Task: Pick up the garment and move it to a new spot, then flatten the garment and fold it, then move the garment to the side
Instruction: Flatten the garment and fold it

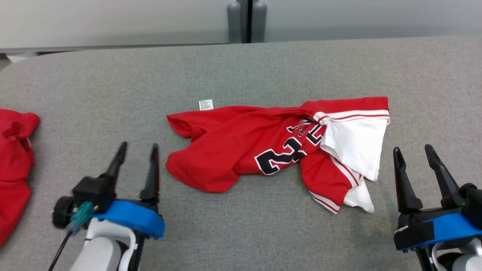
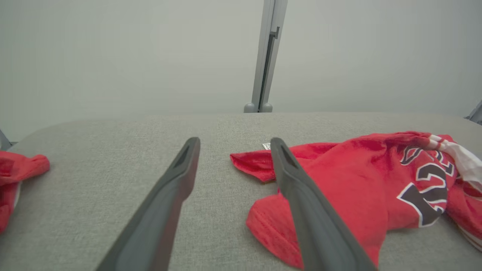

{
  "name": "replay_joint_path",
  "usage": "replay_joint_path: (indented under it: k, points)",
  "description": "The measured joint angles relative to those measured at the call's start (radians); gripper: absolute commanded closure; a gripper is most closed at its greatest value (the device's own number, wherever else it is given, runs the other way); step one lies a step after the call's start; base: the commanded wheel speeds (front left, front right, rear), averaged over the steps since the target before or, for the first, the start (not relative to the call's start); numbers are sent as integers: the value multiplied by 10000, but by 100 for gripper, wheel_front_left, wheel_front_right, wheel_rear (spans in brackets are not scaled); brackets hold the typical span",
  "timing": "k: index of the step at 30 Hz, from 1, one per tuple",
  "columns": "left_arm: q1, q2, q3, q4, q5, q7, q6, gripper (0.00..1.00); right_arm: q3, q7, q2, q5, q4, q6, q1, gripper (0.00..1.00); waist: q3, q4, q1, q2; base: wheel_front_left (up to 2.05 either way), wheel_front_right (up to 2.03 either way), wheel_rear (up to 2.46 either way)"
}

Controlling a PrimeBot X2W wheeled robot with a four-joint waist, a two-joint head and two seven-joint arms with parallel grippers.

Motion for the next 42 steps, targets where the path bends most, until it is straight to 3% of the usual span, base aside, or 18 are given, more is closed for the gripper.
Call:
replay_joint_path:
  k: [7,13,15,19,26,31,35,42]
  points:
    - [-805,-242,-696,1634,-581,1647,-878,0,159,-88,-8,82,138,0,-234,0,574,-243,1,3,0,0,0]
    - [-1442,-341,-773,2957,-1060,2355,-1254,0,151,-182,-6,121,353,0,-361,0,837,-437,1,3,0,0,0]
    - [-1662,-347,-815,3158,-1133,2351,-1383,100,151,-228,0,130,384,0,-403,0,867,-493,0,3,0,0,0]
    - [-1911,-303,-796,3218,-897,1511,-1396,100,92,-311,12,173,447,0,-453,0,879,-553,1,3,0,0,0]
    - [-2745,238,-627,2355,305,-290,-646,100,-38,-359,38,190,639,0,-470,0,662,-473,0,3,0,0,0]
    - [-2968,633,-798,1306,1223,-686,-228,100,-50,-359,63,192,658,0,-470,0,516,-298,0,2,0,0,0]
    - [-1962,598,-1110,836,1312,-686,-69,100,-113,-357,67,209,639,0,-466,0,539,-151,-1,2,0,0,0]
    - [-200,161,-1254,1175,717,-750,173,100,-161,-357,96,234,577,0,-469,0,614,78,-1,2,0,0,0]
